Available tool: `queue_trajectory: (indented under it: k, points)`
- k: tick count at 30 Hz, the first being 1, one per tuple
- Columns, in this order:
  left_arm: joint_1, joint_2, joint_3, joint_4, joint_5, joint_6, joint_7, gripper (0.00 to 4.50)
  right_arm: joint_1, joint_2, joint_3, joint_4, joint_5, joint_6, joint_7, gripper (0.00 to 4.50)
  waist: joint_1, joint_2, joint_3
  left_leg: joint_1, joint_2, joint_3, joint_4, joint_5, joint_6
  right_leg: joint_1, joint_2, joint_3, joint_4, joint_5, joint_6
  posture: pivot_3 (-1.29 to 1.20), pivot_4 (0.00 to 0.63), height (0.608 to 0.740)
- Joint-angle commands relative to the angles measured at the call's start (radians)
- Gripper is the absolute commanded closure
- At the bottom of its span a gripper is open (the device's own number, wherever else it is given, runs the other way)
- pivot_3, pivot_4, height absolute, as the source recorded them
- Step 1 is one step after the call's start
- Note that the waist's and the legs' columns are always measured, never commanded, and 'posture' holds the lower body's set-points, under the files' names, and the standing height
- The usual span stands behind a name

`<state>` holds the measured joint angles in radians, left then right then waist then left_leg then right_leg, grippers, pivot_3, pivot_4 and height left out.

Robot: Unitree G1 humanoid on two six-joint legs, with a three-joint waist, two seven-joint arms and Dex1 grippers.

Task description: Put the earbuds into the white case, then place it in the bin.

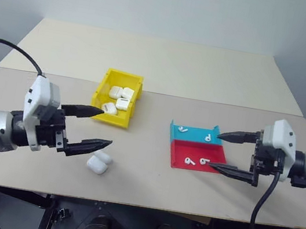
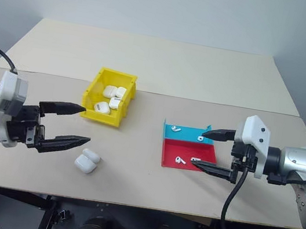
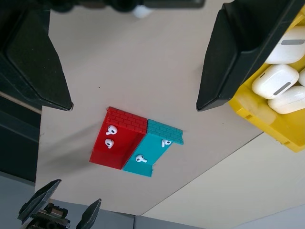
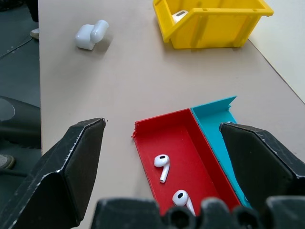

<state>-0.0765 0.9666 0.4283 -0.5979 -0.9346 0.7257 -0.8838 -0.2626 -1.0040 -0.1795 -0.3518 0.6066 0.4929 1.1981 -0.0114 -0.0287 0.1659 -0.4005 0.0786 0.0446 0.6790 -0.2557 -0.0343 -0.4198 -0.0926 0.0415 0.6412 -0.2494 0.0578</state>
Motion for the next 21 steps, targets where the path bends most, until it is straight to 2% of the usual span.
queue_trajectory:
  k: [1,7,9,11,14,16,19,21]
  points:
    - [-0.005,0.024,0.018,-0.026,0.002,0.009,0.017,0.0,0.002,0.002,-0.02,-0.021,0.005,-0.017,0.0,0.03,0.0,0.0,0.0,0.0,0.0,0.0,0.0,0.0,0.0,0.0,0.0,0.0,0.0,0.0,0.0,0.0,0.15,0.74]
    - [-0.018,0.086,0.023,-0.055,-0.026,0.064,0.025,0.0,0.008,0.0,-0.023,-0.033,0.01,-0.006,-0.009,0.03,0.0,0.0,0.0,0.0,0.0,0.0,0.0,0.0,0.0,0.0,0.0,0.0,0.0,0.0,0.0,0.0,0.15,0.74]
    - [-0.029,0.105,0.003,-0.086,0.008,0.097,0.099,0.0,0.007,-0.001,-0.022,-0.036,0.011,0.0,-0.014,0.03,0.0,0.0,0.0,0.0,0.0,0.0,0.0,0.0,0.0,0.0,0.0,0.0,0.0,0.0,0.0,0.0,0.15,0.74]
    - [-0.051,0.115,0.002,-0.097,-0.017,0.151,0.167,0.0,0.002,-0.001,-0.018,-0.035,0.011,0.003,-0.018,0.03,0.0,0.0,0.0,0.0,0.0,0.0,0.0,0.0,0.0,0.0,0.0,0.0,0.0,0.0,0.0,0.0,0.15,0.74]
    - [-0.112,0.196,-0.002,-0.093,-0.092,0.255,0.186,0.0,-0.018,-0.002,-0.002,-0.025,-0.001,0.001,-0.026,0.03,0.0,-0.001,0.0,0.0,0.0,0.0,0.0,0.0,0.0,0.0,0.0,0.0,0.0,0.0,0.0,0.0,0.15,0.74]
    - [-0.2,0.271,-0.037,-0.071,-0.19,0.371,0.236,0.0,-0.034,-0.006,0.0,-0.022,0.003,0.009,-0.031,0.03,0.0,-0.001,0.001,0.0,0.0,0.0,0.0,0.0,0.0,0.0,0.0,0.0,0.0,0.0,0.0,0.0,0.15,0.74]
    - [-0.398,0.401,-0.184,0.01,-0.353,0.592,0.273,0.0,-0.033,-0.014,-0.014,-0.037,0.029,0.041,-0.031,0.03,0.0,-0.001,0.001,0.0,0.0,0.0,0.0,0.0,0.0,-0.001,0.0,0.0,0.0,0.0,0.0,0.0,0.15,0.74]
    - [-0.61,0.39,-0.34,0.093,-0.398,0.806,0.332,0.0,-0.018,-0.018,-0.02,-0.05,0.027,0.045,-0.029,0.03,0.006,-0.002,0.001,0.0,0.0,0.0,-0.001,0.0,0.0,0.0,0.0,0.0,0.0,0.0,0.001,0.0,0.15,0.74]
